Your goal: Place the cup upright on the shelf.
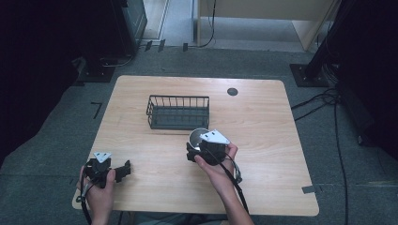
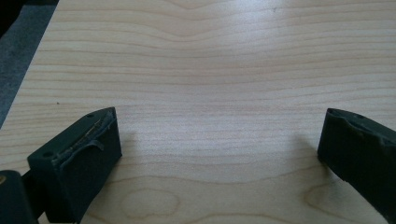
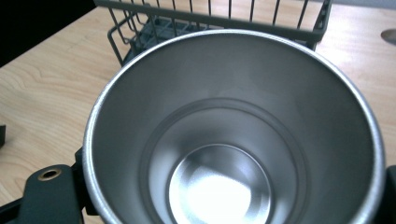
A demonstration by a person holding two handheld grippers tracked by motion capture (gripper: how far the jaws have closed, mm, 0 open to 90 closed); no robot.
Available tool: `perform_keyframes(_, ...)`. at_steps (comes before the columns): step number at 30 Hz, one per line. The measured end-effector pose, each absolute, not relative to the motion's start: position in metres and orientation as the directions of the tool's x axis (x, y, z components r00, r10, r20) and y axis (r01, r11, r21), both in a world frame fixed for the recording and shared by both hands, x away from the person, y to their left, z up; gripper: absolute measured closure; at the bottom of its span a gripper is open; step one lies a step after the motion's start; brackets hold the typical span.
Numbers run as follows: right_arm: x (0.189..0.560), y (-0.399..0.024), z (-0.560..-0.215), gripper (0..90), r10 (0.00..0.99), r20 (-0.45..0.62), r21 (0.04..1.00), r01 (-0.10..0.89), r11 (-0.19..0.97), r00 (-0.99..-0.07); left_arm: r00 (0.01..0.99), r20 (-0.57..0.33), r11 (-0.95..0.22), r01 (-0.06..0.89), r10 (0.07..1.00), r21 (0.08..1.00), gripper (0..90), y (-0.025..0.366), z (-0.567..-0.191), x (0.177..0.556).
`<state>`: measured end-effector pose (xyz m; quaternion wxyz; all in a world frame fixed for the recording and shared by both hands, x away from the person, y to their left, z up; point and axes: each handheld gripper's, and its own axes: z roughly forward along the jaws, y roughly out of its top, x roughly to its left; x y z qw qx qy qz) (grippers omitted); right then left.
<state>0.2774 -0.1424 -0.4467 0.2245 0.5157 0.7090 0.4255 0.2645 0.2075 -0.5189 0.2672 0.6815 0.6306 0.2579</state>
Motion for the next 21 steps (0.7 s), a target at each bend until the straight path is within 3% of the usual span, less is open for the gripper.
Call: perform_keyframes(21,0.315,-0.131,-0.413,16.9,0.918,0.109,0.858,0.503,0.106,-0.380,0.071,0.014,-0.060,0.722,0.997,0.690,0.0,0.207,-0.519,0.265)
